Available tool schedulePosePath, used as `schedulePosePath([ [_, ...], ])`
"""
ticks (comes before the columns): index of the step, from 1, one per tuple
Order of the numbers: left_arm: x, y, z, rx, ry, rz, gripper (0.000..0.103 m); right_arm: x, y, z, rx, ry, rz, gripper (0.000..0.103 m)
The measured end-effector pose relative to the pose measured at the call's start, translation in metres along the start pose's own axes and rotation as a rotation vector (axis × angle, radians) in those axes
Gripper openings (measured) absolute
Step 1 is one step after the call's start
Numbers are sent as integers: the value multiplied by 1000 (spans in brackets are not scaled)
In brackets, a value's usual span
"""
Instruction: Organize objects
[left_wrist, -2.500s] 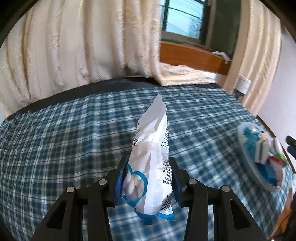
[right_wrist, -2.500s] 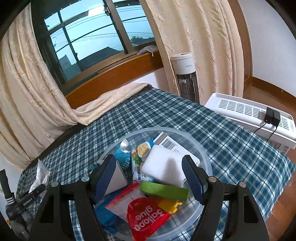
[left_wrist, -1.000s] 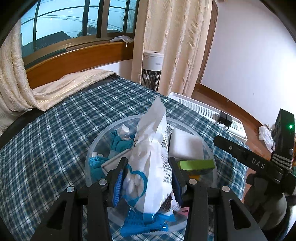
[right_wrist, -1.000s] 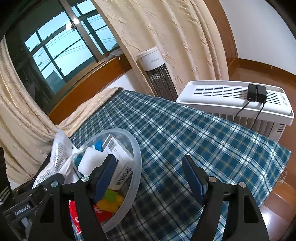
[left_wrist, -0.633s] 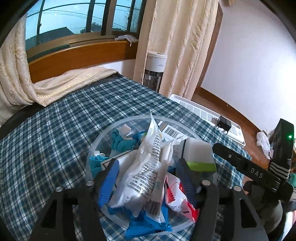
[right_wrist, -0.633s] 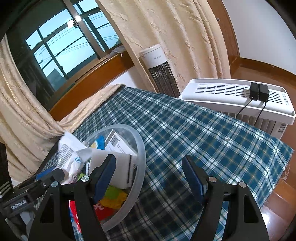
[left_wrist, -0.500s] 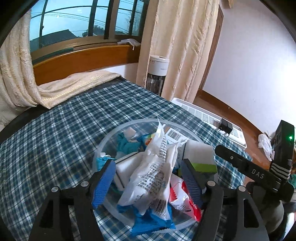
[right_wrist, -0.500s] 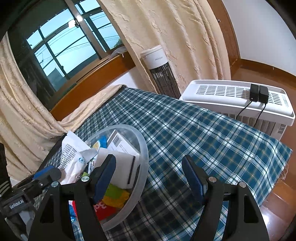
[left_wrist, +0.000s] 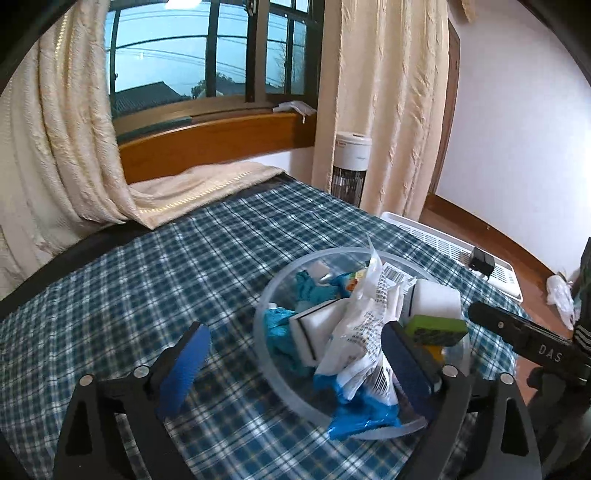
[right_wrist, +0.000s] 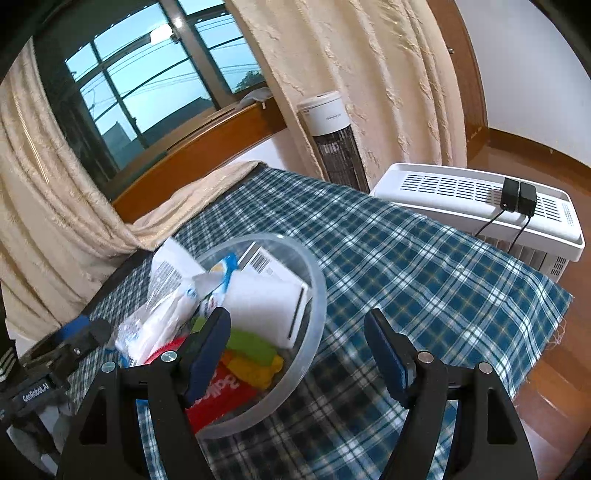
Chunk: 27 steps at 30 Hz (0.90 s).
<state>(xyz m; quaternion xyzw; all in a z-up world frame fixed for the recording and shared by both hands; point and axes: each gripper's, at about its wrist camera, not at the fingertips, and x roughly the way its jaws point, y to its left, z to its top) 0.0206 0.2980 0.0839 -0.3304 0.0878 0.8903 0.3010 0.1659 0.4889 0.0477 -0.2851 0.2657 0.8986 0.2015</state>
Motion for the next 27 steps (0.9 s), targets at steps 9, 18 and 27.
schedulePosePath([
  [9,-8,15,-10,-21,-5,5,103,-12,25,-19,-97,59,6,83],
  [18,-13,26,-21,-37,7,-1,103,-17,60,-44,-219,73,-40,92],
  [27,-13,37,-32,-51,48,3,103,-14,86,-61,-300,70,-88,94],
])
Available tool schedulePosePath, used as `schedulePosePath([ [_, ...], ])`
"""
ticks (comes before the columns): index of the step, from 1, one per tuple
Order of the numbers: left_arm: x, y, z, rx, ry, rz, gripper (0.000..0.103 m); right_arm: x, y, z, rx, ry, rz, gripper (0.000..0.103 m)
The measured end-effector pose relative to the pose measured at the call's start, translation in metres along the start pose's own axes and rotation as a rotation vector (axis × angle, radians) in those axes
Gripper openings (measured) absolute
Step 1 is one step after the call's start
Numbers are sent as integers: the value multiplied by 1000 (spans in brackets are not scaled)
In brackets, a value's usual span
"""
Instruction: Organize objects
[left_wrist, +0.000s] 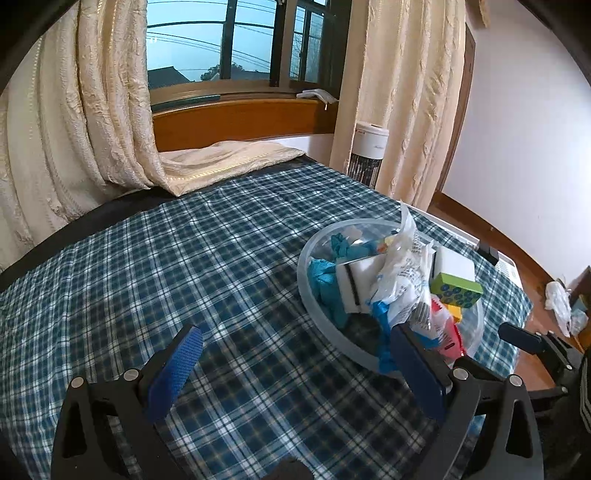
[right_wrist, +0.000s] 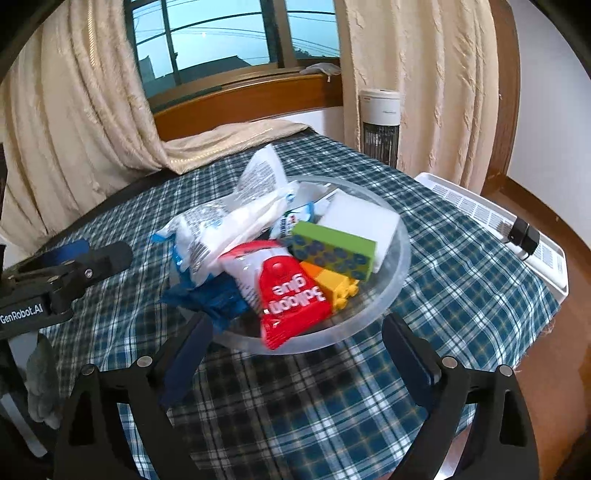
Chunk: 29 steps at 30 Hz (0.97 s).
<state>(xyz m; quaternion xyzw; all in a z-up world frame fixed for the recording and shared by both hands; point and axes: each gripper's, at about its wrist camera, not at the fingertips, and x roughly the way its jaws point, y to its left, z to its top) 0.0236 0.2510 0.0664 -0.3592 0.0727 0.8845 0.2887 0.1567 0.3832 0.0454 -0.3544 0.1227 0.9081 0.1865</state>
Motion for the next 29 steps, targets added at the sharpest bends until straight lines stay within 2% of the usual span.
schedulePosePath([
  [5,-2,-1,0,22,-7,15,103,0,13,-1,-48,-11,-29,94],
  [14,1,-7,-2,52,1,28,103,2,11,-2,-41,-12,-50,94],
  [23,-1,-11,-4,73,-33,45,103,5,11,-5,-42,-6,-40,94],
  [29,0,-6,-5,62,-6,56,103,5,18,-6,-49,-7,-28,94],
])
